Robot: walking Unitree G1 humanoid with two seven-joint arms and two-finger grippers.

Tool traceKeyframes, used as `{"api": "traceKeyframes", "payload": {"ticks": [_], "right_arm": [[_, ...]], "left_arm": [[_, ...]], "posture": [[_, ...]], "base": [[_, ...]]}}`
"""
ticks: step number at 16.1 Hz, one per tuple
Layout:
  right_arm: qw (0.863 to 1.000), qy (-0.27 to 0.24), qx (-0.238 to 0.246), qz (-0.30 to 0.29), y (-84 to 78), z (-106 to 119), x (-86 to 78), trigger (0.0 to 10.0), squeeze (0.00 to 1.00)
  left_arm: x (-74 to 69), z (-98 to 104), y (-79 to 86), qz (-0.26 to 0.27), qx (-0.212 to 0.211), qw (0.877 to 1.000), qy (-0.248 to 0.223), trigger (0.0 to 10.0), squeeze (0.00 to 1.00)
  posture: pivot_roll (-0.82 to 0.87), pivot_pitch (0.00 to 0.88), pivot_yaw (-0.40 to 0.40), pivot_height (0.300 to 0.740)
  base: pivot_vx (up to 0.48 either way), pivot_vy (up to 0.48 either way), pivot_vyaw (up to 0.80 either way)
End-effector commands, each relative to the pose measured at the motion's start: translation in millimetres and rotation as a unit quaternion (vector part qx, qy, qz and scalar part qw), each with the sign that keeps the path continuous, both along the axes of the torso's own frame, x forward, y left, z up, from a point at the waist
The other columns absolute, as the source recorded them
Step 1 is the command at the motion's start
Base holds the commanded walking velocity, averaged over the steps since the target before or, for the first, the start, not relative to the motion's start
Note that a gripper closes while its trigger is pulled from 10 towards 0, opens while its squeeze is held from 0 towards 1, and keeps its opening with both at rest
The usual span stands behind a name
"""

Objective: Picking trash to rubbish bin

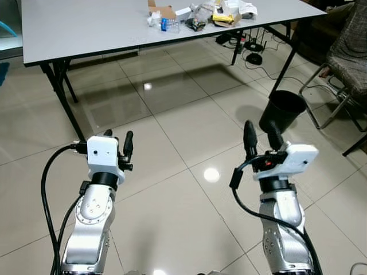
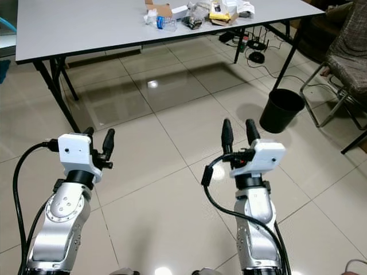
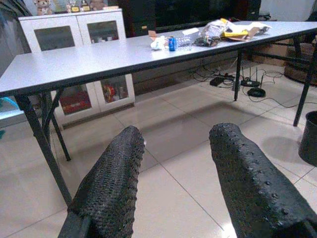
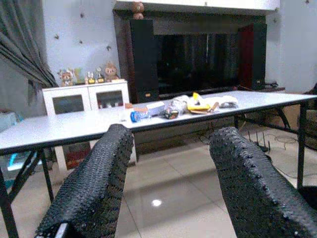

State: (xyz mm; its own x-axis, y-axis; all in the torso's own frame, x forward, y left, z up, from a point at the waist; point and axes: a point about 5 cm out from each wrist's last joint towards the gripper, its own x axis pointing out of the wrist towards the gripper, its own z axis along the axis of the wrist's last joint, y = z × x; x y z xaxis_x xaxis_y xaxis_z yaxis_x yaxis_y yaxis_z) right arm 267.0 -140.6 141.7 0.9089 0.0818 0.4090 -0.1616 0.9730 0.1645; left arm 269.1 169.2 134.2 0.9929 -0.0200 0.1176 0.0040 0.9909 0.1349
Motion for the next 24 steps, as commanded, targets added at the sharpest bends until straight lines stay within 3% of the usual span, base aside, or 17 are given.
{"api": "traceKeyframes", "payload": {"ticks": [1,6,7,8,10,13,16,17,18,24], "right_arm": [[1.000,-0.012,0.004,0.002,-0.9,7,0.7,10.0,0.00],[1.000,-0.007,-0.017,0.009,1.6,6,1.3,10.0,0.00],[0.999,0.010,-0.049,0.006,2.7,3,3.3,10.0,0.00],[0.993,0.035,-0.111,-0.019,0.0,-2,7.6,10.0,0.00],[0.980,0.054,-0.178,-0.064,-8.0,-6,11.5,10.0,0.00],[0.966,0.067,-0.231,-0.097,-15.1,-9,14.1,10.0,0.00],[0.939,0.059,-0.313,-0.131,-16.7,-6,15.3,10.0,0.00],[0.937,0.059,-0.317,-0.134,-16.7,-6,15.5,10.0,0.00],[0.920,0.052,-0.359,-0.150,-17.9,-5,16.2,10.0,0.00],[0.893,0.022,-0.404,-0.196,-21.6,6,15.9,10.0,0.00]], "left_arm": [[-1.9,-1,-1.2,0.001,0.003,1.000,0.000,10.0,0.00],[-0.7,0,-0.8,0.004,0.005,1.000,-0.001,10.0,0.00],[-0.6,0,-1.0,0.004,0.005,1.000,-0.001,10.0,0.00],[-0.6,0,-1.4,0.005,0.005,1.000,0.000,10.0,0.00],[-0.7,0,-2.3,0.004,0.005,1.000,0.001,10.0,0.00],[-0.3,0,-3.1,0.002,0.006,1.000,0.001,10.0,0.00],[0.3,0,-3.3,0.000,0.006,1.000,0.002,10.0,0.00],[0.4,0,-3.4,0.000,0.007,1.000,0.002,10.0,0.00],[0.5,0,-3.7,0.000,0.006,1.000,0.002,10.0,0.00],[0.6,-1,-5.7,-0.004,0.005,1.000,0.002,10.0,0.00]], "posture": [[-0.01,0.102,-0.059,0.740],[-0.01,0.103,-0.061,0.740],[-0.02,0.104,-0.063,0.740],[-0.02,0.106,-0.063,0.740],[-0.02,0.107,-0.062,0.740],[-0.02,0.109,-0.060,0.740],[-0.02,0.109,-0.060,0.740],[-0.02,0.109,-0.060,0.740],[-0.02,0.109,-0.062,0.740],[-0.03,0.102,-0.066,0.740]], "base": [[0.000,0.000,0.00],[0.000,0.000,0.00],[0.000,0.000,0.00],[0.000,0.000,0.00],[0.000,0.000,0.00],[0.000,0.000,0.00],[0.000,0.000,0.00],[0.000,0.000,0.00],[0.000,0.000,0.00],[0.000,0.000,0.00]]}}
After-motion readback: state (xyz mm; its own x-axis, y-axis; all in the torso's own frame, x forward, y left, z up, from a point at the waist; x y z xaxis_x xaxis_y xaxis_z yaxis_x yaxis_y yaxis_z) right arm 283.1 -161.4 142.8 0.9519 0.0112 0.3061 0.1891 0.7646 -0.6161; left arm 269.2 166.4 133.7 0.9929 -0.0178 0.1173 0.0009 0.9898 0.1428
